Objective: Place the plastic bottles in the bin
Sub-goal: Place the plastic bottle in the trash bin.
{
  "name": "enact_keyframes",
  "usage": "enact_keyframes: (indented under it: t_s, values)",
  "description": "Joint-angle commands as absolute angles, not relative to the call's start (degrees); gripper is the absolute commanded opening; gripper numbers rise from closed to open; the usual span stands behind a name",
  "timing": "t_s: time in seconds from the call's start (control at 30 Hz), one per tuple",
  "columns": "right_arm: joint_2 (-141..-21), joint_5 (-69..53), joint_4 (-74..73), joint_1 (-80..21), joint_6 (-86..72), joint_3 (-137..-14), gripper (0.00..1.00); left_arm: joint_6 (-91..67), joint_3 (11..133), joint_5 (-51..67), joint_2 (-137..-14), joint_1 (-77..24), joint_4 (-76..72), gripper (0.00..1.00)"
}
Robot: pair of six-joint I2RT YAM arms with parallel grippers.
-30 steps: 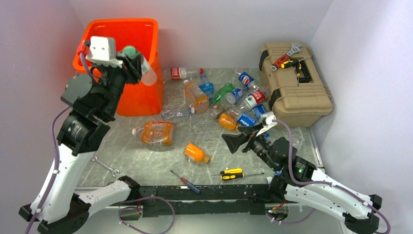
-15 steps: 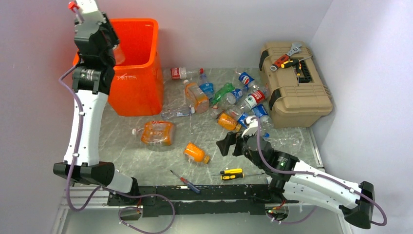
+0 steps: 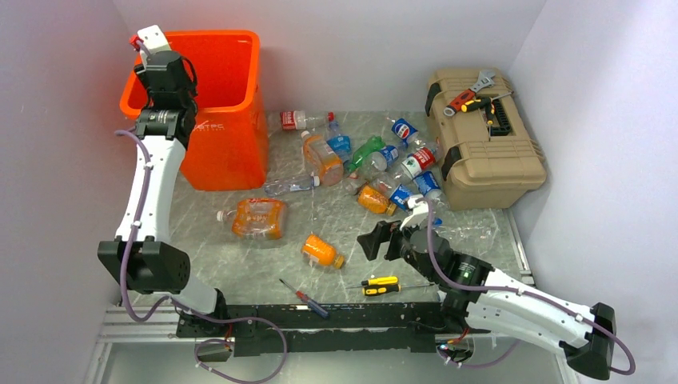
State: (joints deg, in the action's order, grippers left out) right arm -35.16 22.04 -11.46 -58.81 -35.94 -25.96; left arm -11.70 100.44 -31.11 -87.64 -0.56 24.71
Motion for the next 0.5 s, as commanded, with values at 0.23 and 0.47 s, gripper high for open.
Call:
enact_keyframes:
  t_s: [0.23, 0.47]
  values:
    - [-36.9, 24.7, -11.7, -58.8, -29.7, -30.0, 1.0, -11.3, 112.2, -27.7, -83.2, -3.2, 27.0, 0.99]
    - [-42.4, 19.9, -15.0, -58.8, -22.8, -35.9, 1.0, -12.7, 115.0, -2.1, -76.7, -19.0, 35.6, 0.95]
